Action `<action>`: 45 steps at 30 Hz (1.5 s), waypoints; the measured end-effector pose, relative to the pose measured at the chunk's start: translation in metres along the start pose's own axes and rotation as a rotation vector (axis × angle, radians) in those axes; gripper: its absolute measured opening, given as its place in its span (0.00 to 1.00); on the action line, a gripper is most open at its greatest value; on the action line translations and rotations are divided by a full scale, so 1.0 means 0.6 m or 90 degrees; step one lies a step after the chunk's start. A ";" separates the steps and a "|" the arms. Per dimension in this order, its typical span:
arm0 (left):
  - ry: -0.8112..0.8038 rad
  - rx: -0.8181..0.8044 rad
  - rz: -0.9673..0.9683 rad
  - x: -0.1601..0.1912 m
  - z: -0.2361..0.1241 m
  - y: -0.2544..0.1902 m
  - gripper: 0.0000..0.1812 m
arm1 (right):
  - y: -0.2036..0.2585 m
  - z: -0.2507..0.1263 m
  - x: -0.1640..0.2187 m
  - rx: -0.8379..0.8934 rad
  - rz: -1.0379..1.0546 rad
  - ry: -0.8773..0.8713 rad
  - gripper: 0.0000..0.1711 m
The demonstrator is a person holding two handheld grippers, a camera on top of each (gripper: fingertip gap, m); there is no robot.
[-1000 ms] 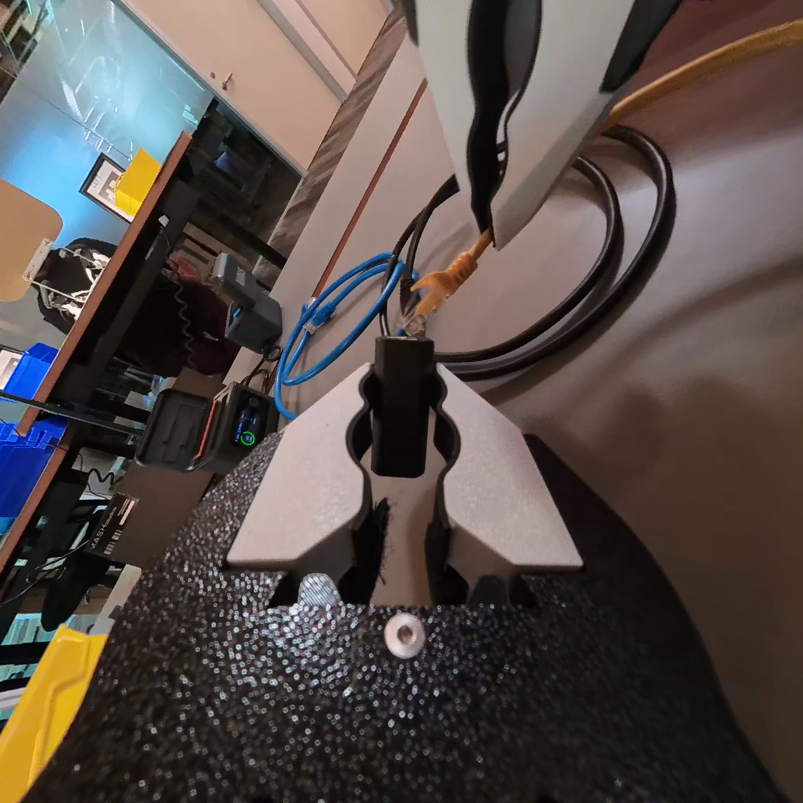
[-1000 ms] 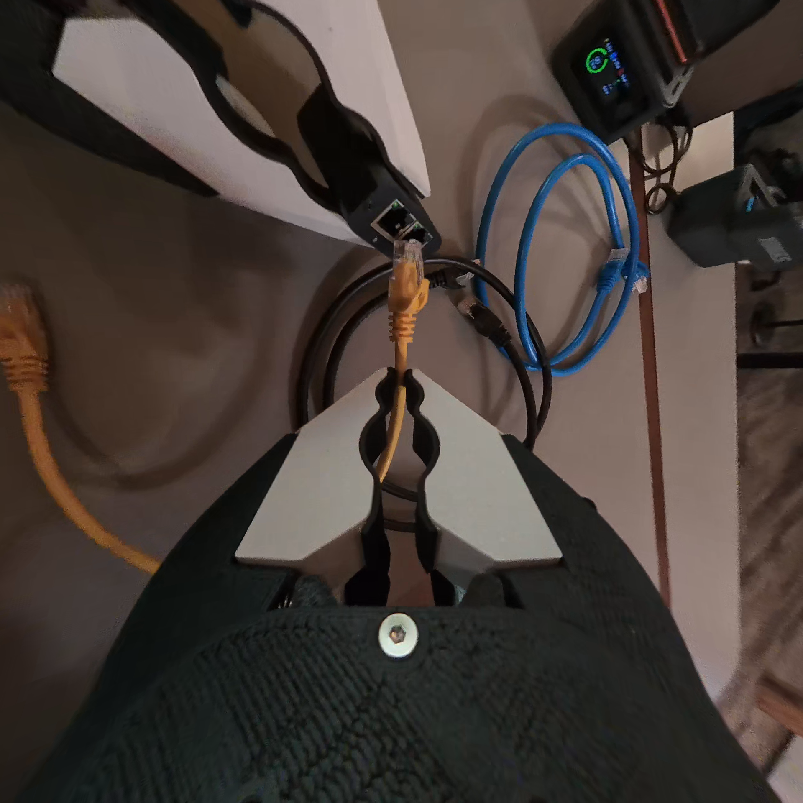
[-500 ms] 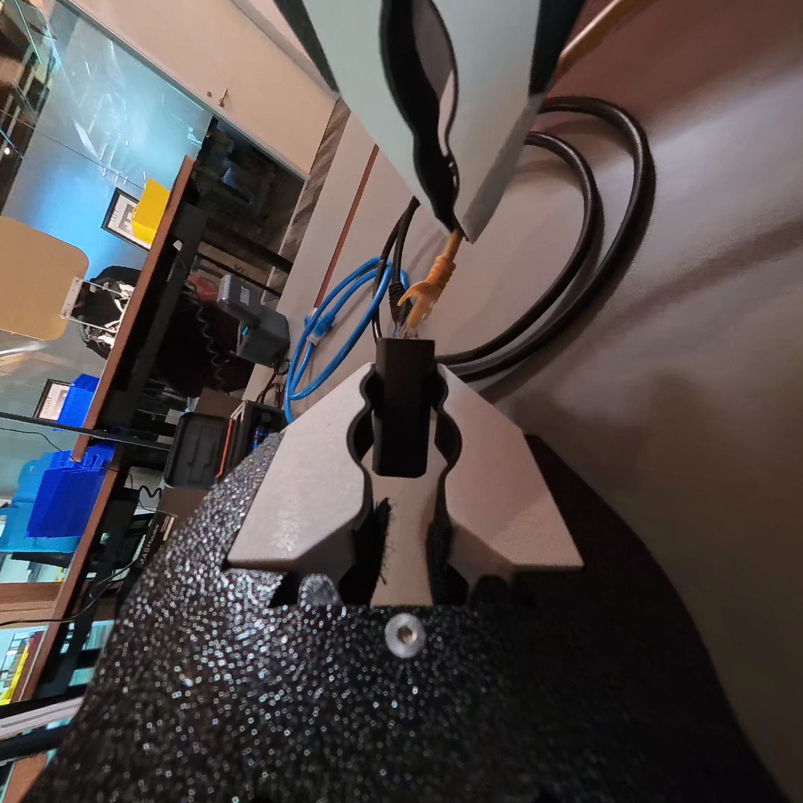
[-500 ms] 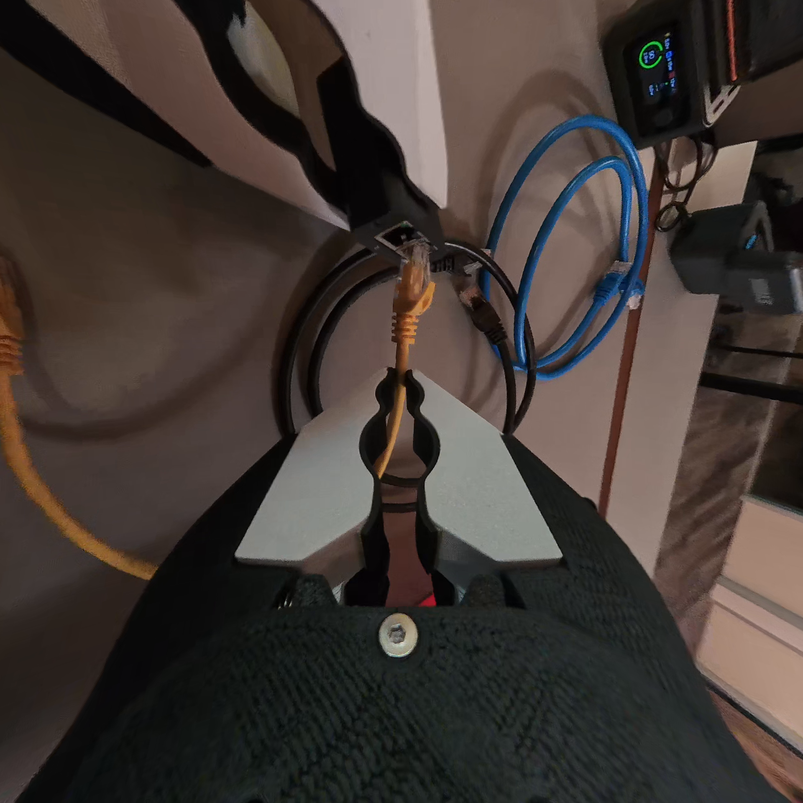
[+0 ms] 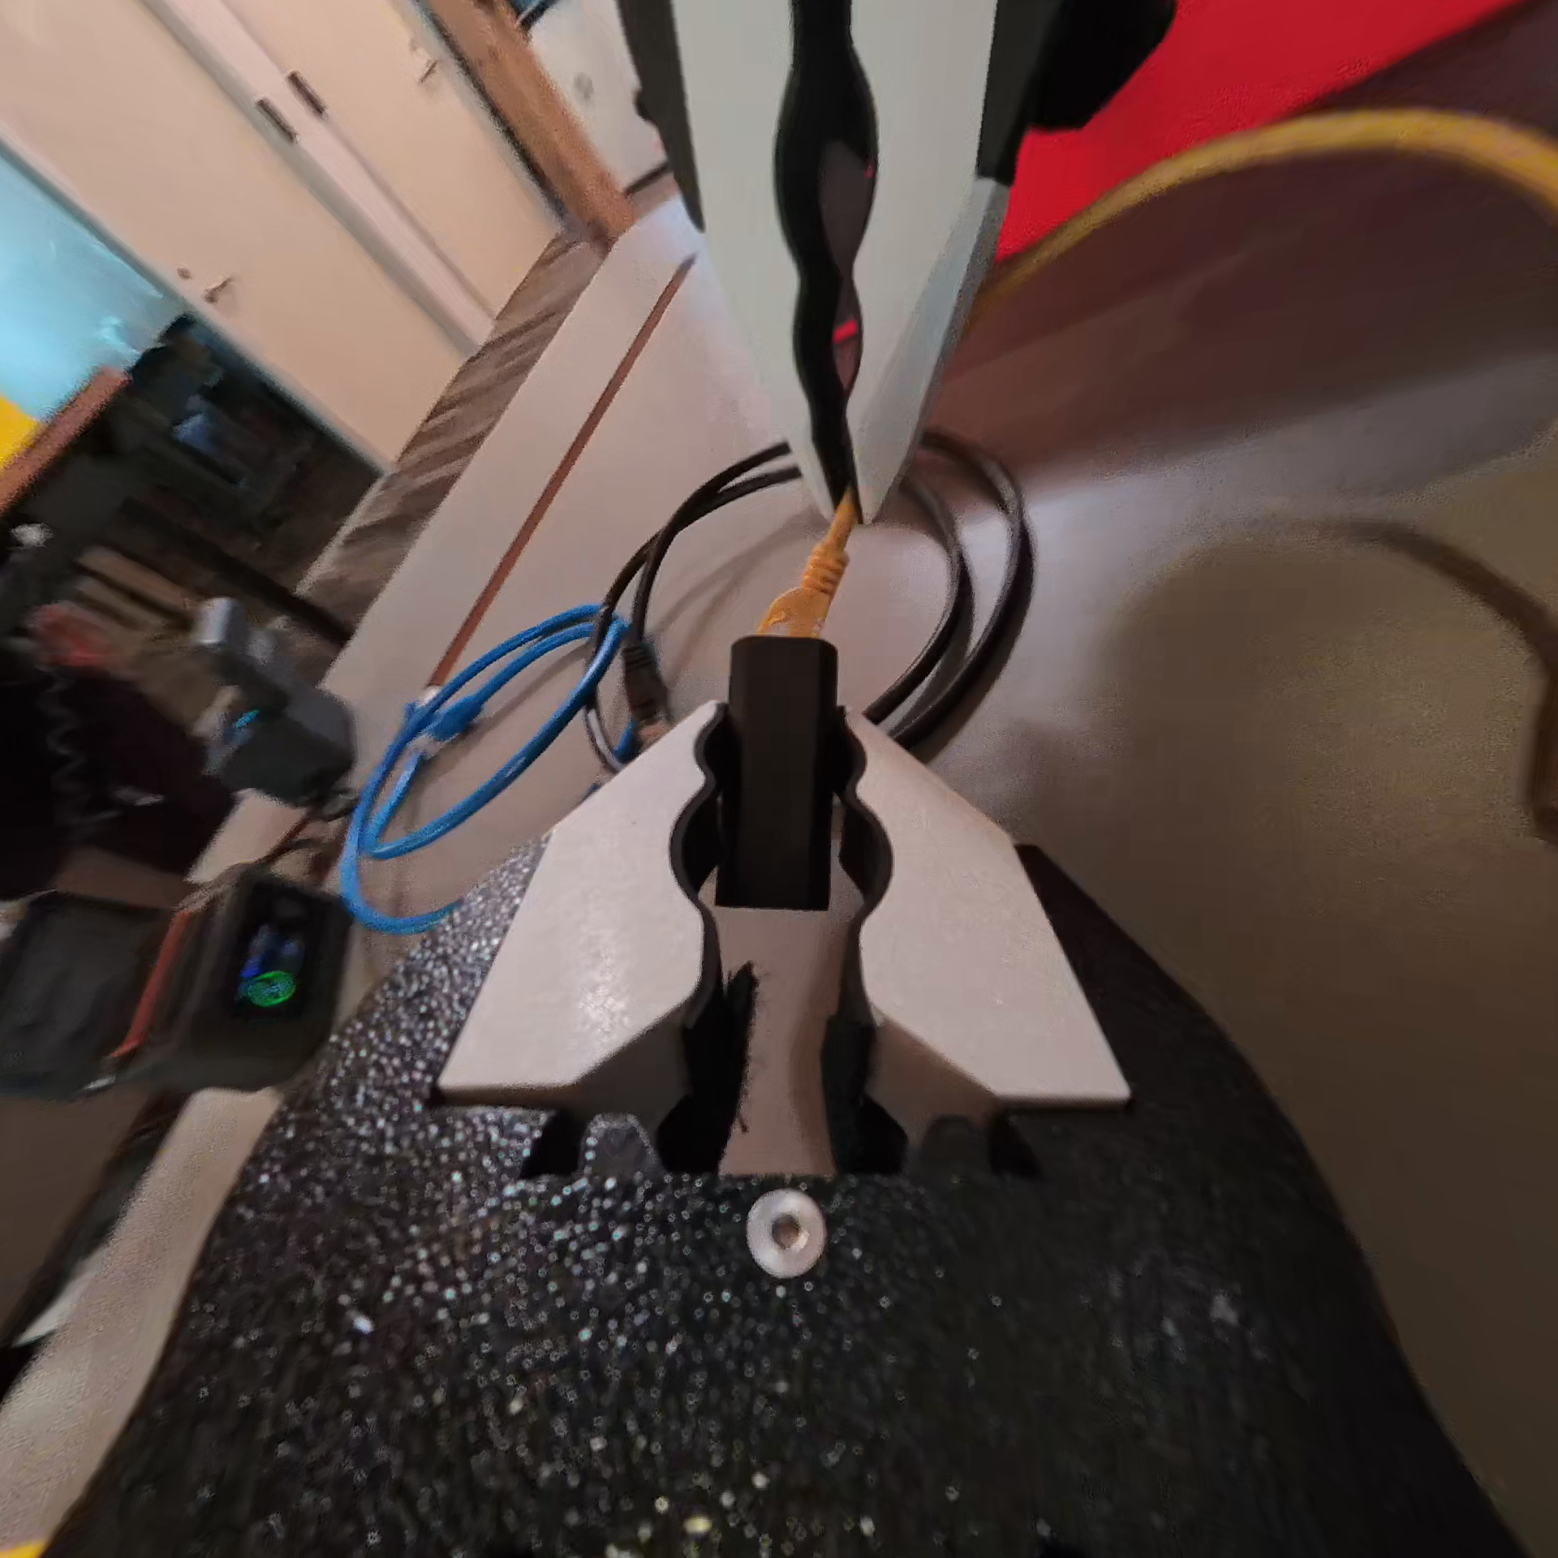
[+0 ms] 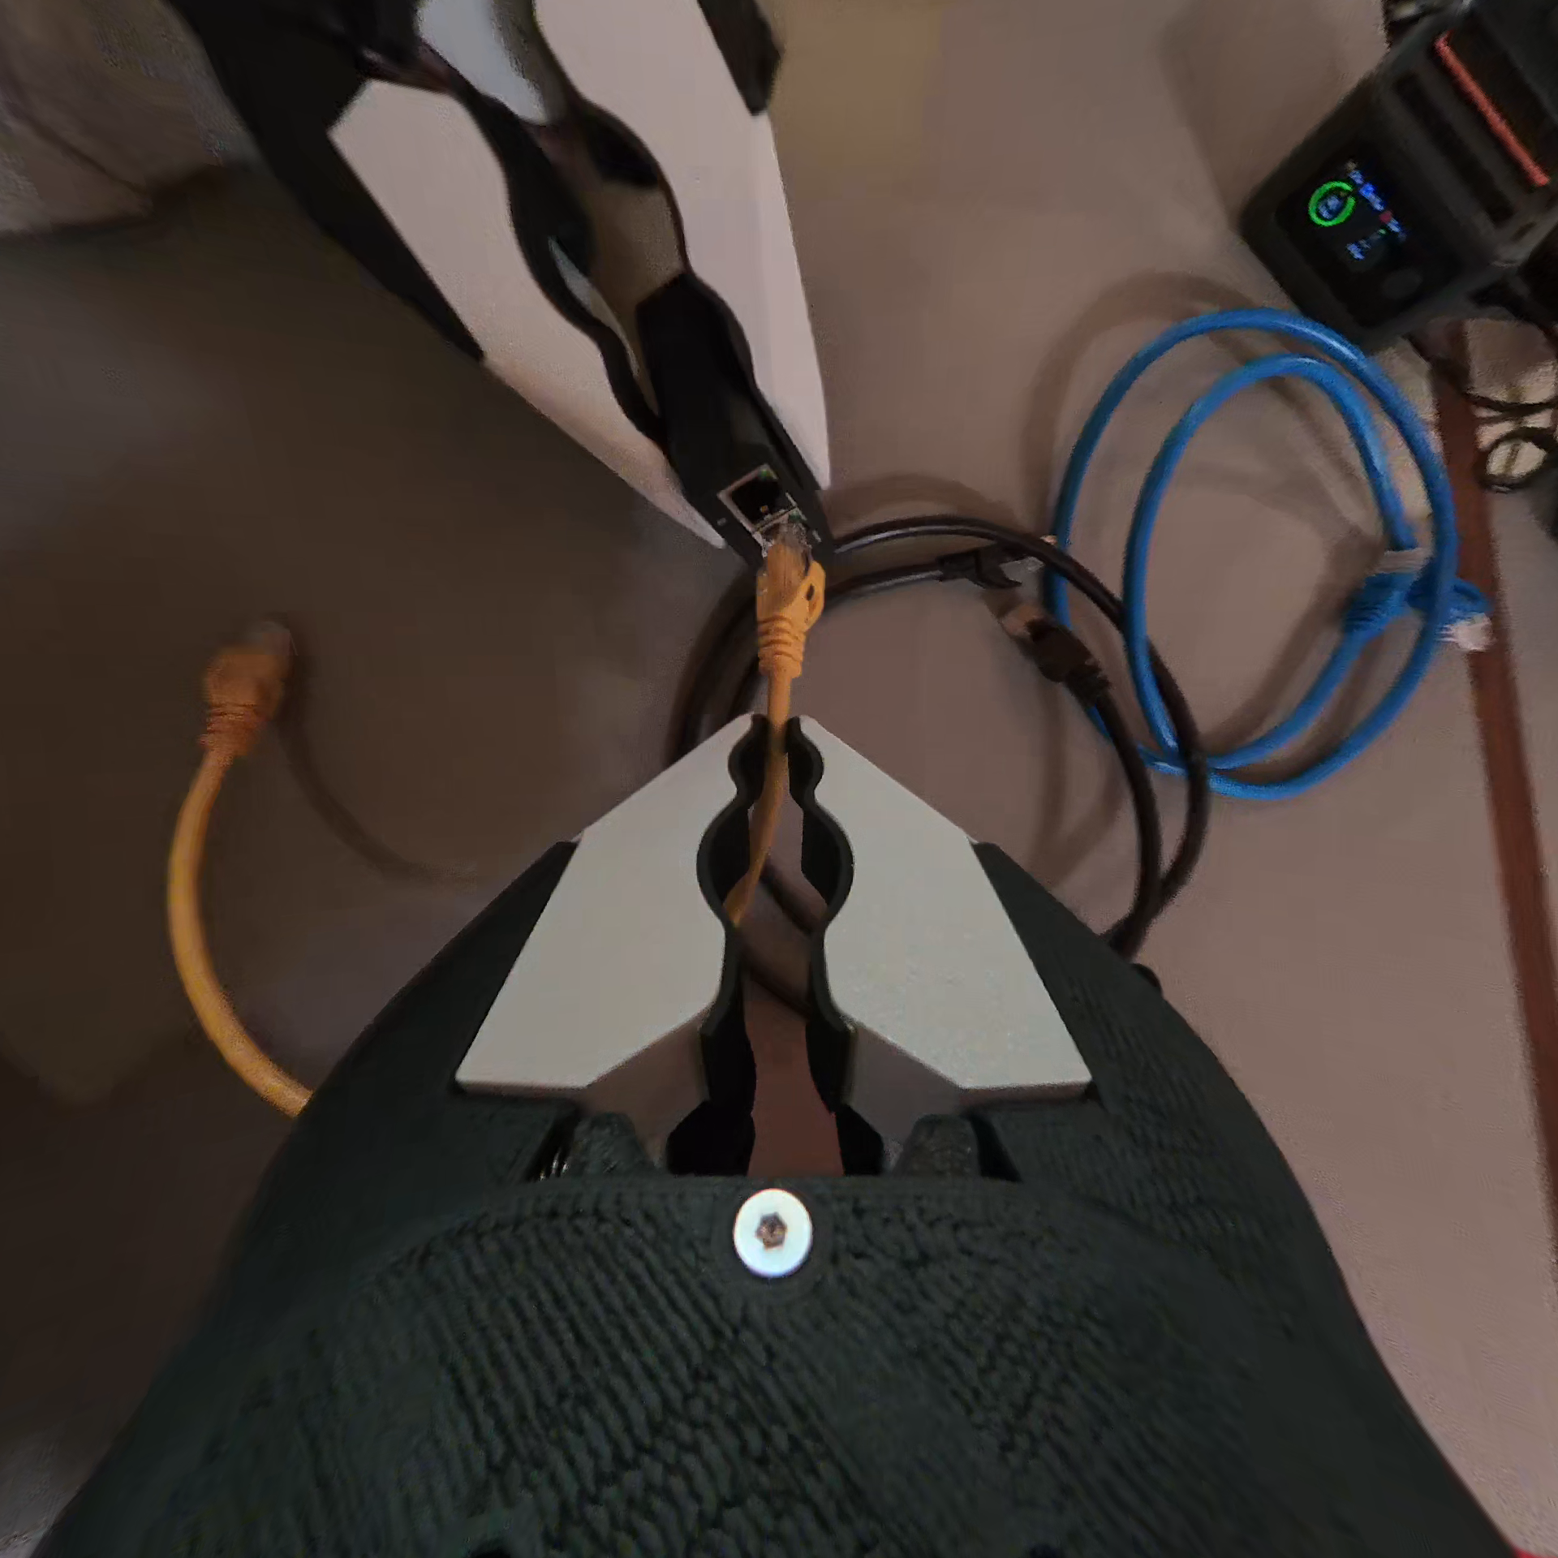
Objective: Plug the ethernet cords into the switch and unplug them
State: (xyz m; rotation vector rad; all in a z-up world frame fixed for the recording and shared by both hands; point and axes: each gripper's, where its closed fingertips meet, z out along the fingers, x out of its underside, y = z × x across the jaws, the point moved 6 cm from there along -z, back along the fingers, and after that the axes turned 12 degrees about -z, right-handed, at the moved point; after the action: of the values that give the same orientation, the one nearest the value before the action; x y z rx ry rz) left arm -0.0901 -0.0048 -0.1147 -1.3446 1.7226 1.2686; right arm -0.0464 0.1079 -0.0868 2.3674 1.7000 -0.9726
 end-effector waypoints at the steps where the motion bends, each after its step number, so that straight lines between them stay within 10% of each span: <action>1: -0.024 0.035 -0.031 -0.004 -0.005 -0.001 0.12 | 0.005 -0.008 -0.001 -0.022 0.017 -0.026 0.01; 15: -0.177 0.218 -0.136 -0.035 -0.036 -0.016 0.12 | 0.029 -0.066 -0.024 -0.112 0.138 -0.104 0.02; 35: -0.012 0.241 -0.136 0.002 -0.004 -0.035 0.12 | 0.069 0.022 0.005 -0.007 0.076 -0.094 0.15; 45: 0.022 0.258 -0.190 0.007 -0.002 -0.034 0.17 | 0.069 0.033 0.018 0.029 0.067 -0.084 0.04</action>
State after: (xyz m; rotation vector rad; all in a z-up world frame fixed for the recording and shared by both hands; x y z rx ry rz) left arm -0.0717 -0.0083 -0.1246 -1.3189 1.6177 0.6915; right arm -0.0172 0.0928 -0.1204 2.3352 1.5077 -1.1324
